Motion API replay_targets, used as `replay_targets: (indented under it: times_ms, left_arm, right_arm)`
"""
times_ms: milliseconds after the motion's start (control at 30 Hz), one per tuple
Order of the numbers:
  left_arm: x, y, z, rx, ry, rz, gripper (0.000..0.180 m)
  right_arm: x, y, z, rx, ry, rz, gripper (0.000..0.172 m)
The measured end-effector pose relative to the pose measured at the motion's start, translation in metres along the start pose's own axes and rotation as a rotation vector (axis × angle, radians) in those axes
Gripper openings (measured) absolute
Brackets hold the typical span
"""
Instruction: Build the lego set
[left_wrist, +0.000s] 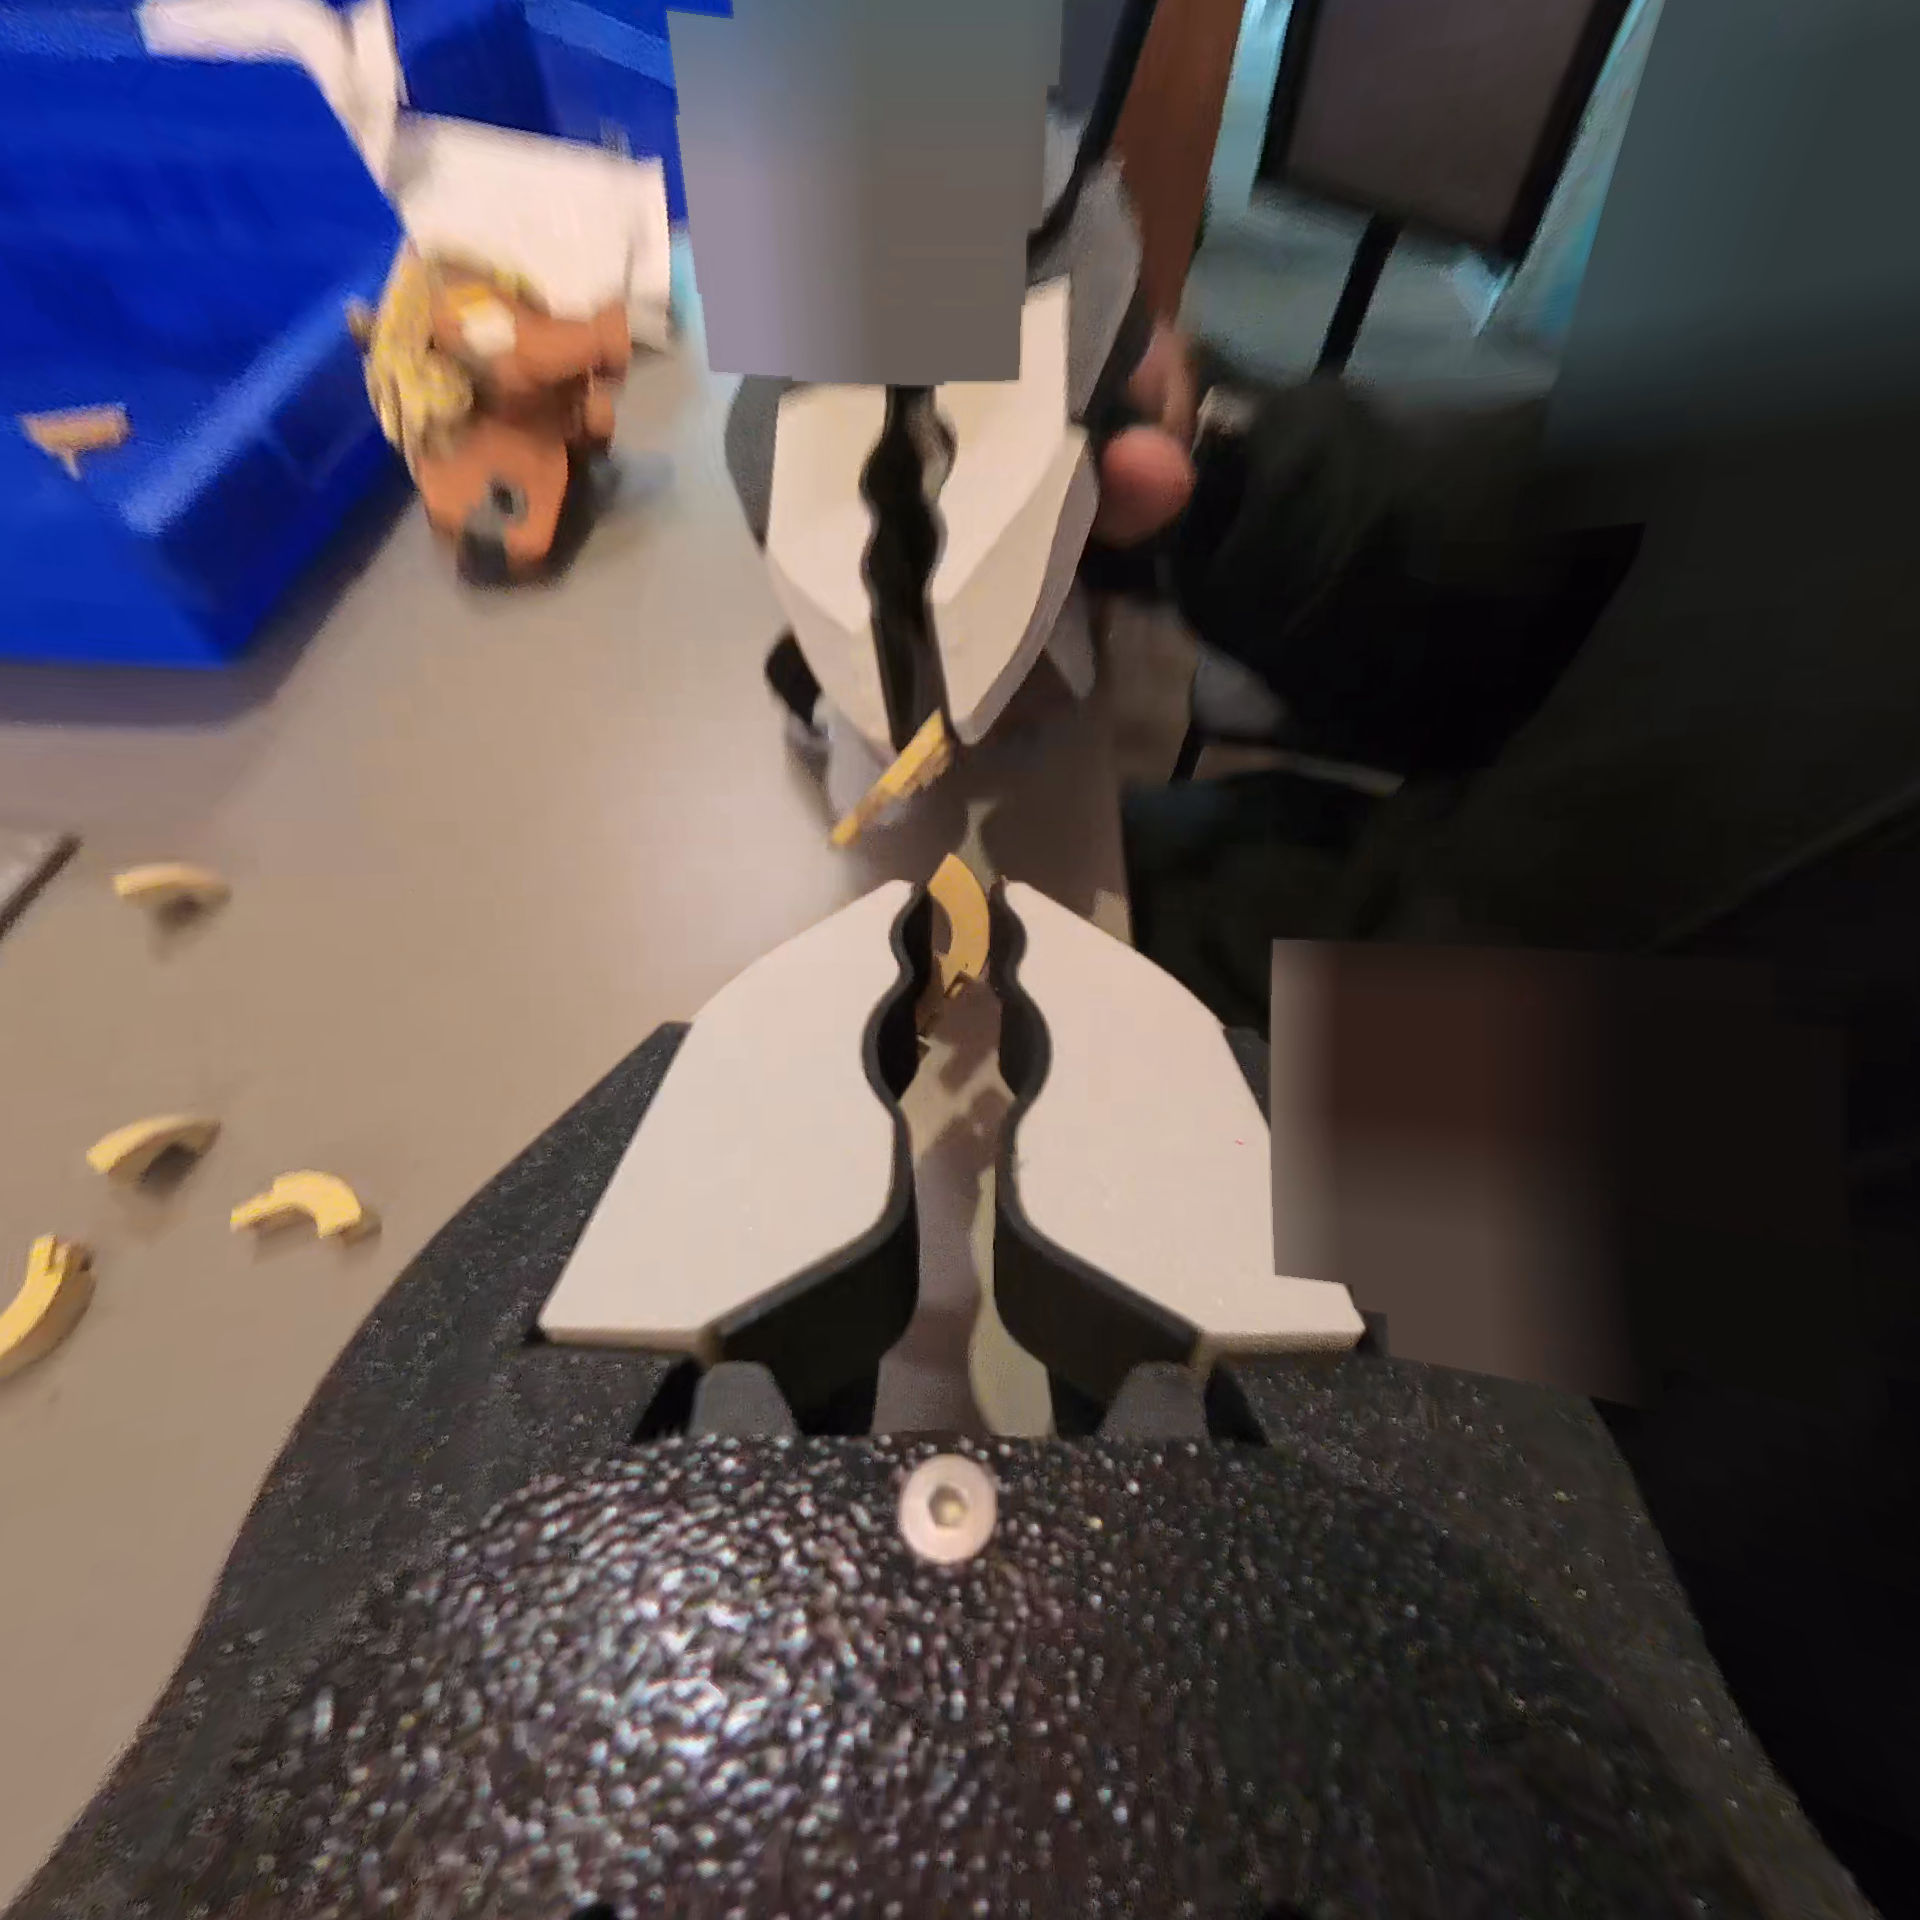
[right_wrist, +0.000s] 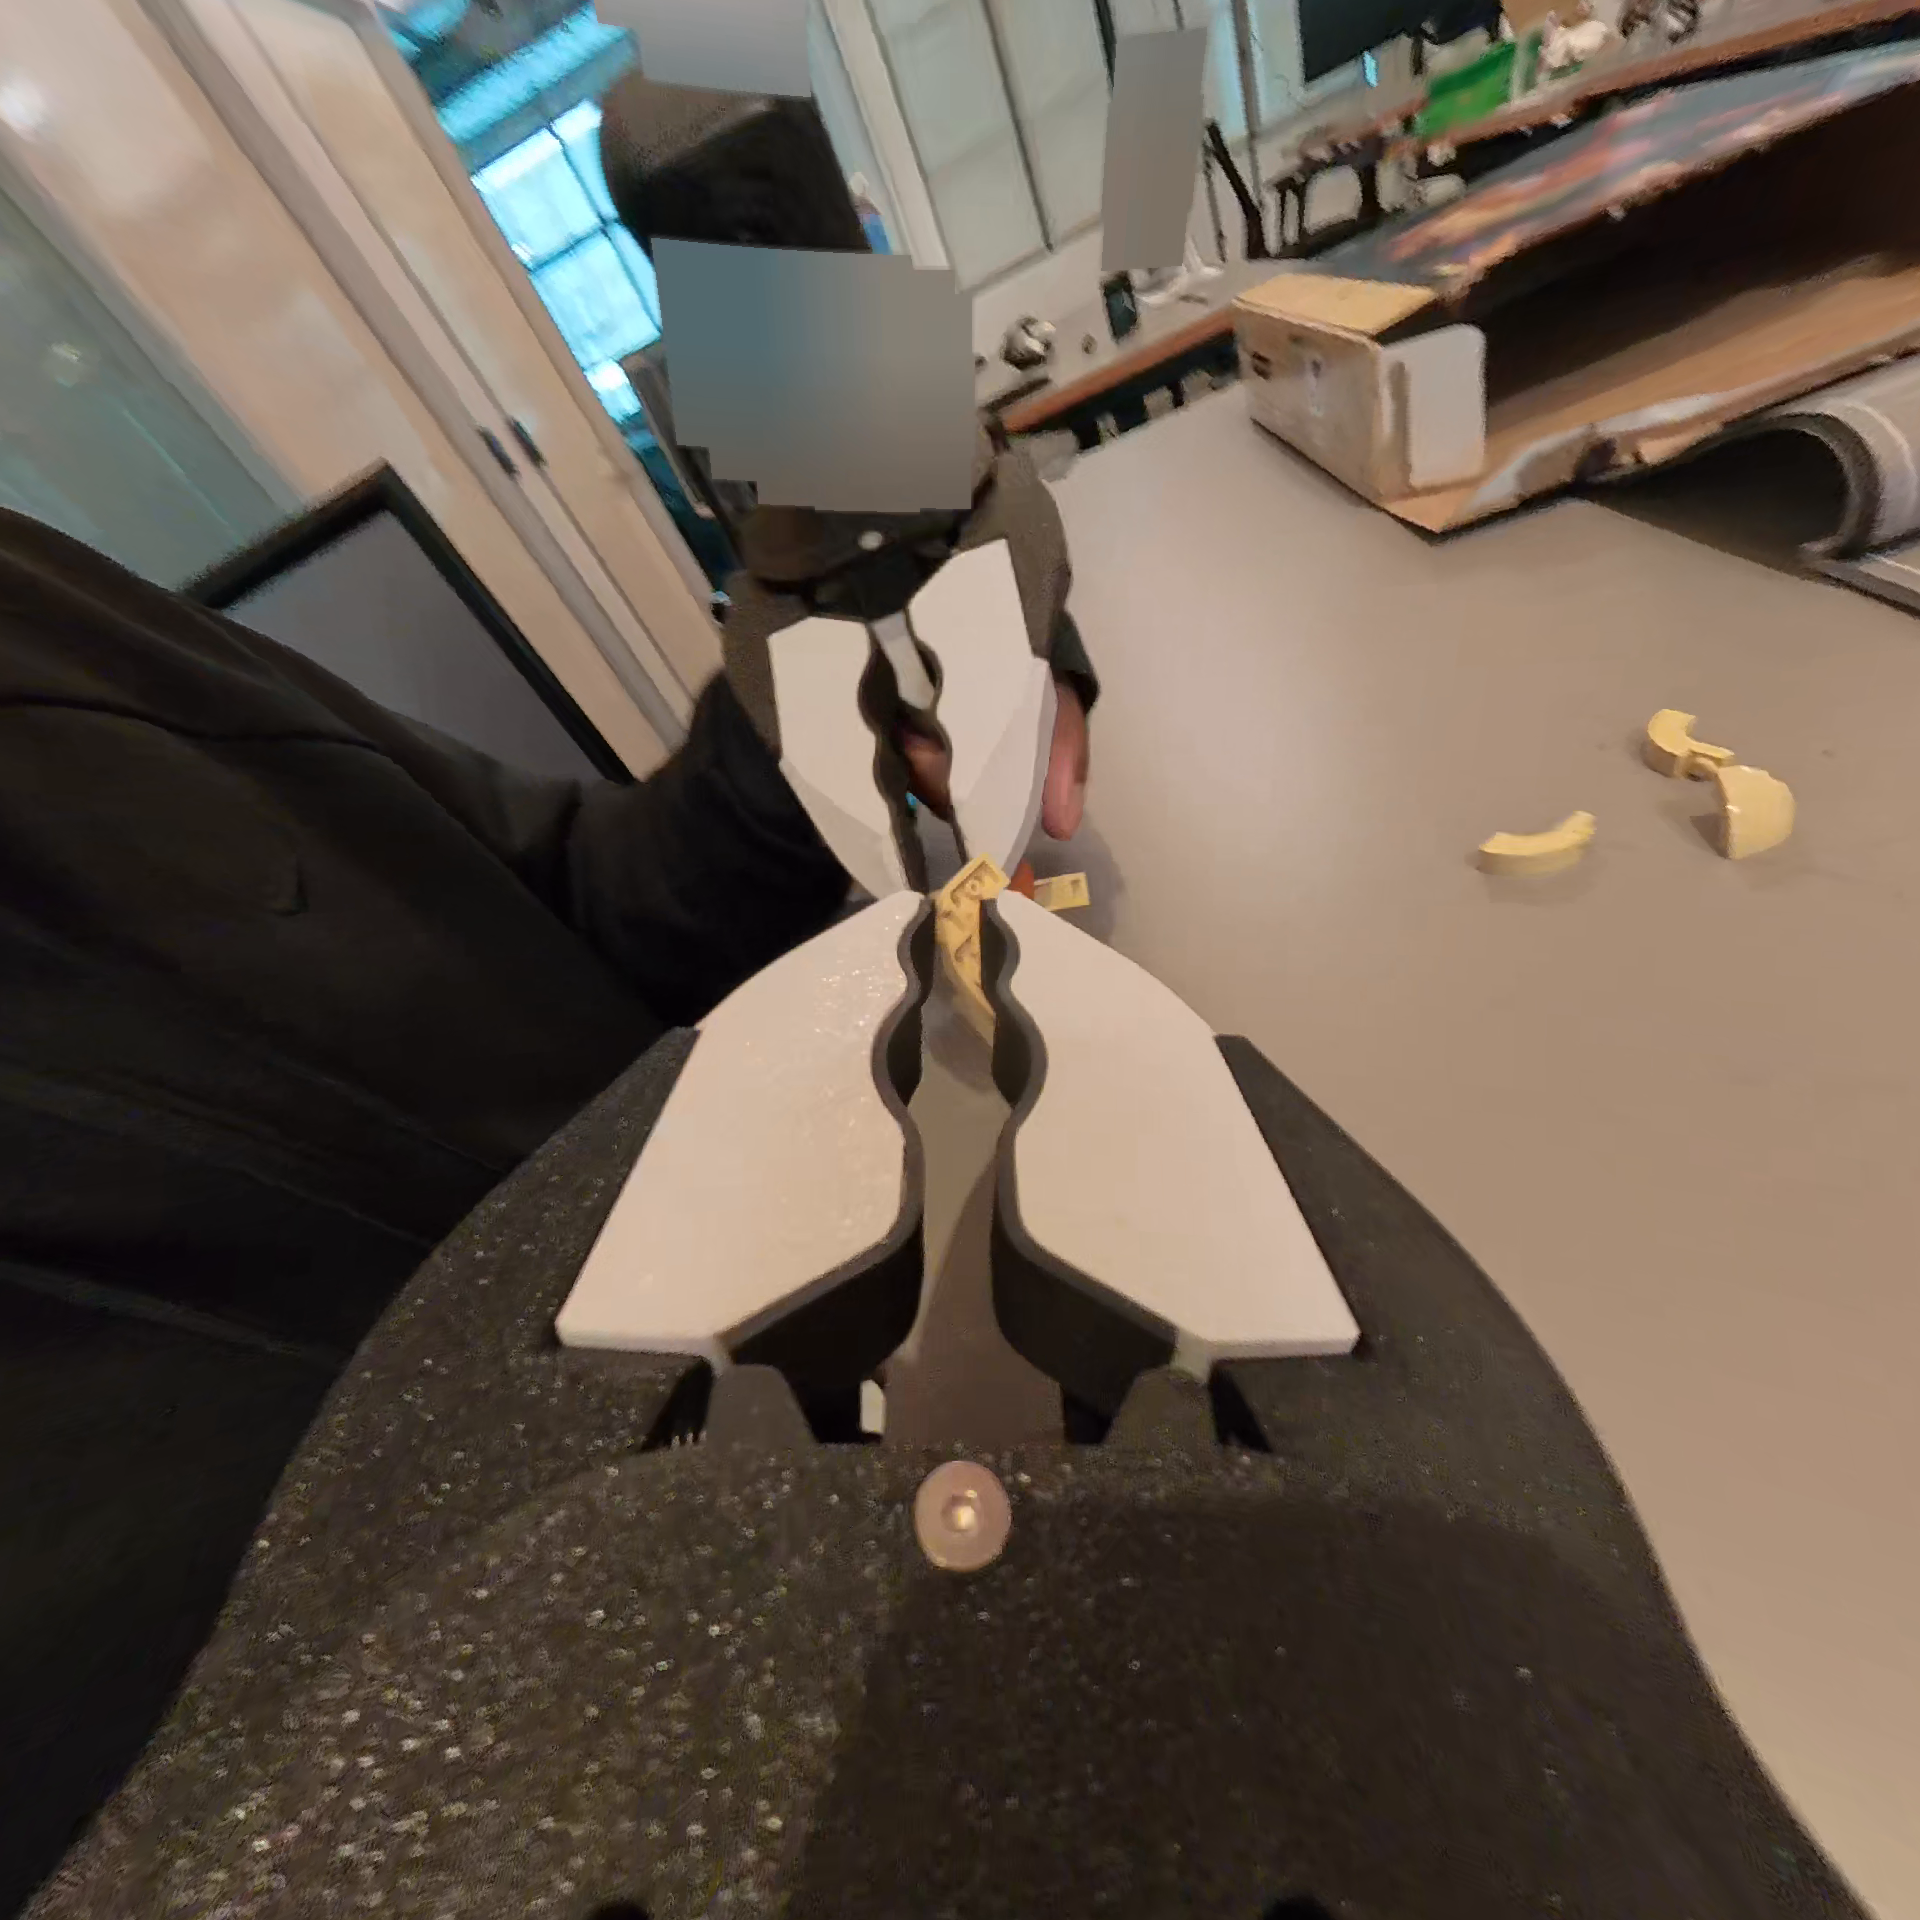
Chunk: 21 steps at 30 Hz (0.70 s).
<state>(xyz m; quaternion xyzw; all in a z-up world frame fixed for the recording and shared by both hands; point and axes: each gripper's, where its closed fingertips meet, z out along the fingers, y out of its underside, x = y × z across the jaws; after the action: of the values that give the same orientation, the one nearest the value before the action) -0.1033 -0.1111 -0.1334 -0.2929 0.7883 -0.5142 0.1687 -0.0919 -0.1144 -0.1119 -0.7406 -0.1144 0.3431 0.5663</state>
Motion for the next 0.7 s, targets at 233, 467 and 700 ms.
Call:
replay_targets:
  times_ms: [233, 467, 700]
  left_arm:
    - [0.007, -0.032, -0.01, 0.306, 0.07, -0.027, 0.01]
    - [0.011, -0.043, -0.014, 0.444, 0.135, -0.089, 0.01]
    - [0.011, -0.046, -0.017, 0.482, 0.163, -0.121, 0.01]
  right_arm:
    - [-0.018, -0.015, -0.002, 0.118, -0.135, 0.035, 0.007]
    - [-0.023, -0.021, 0.001, 0.169, -0.136, 0.008, 0.007]
    - [-0.025, -0.021, 0.004, 0.171, -0.114, -0.017, 0.007]
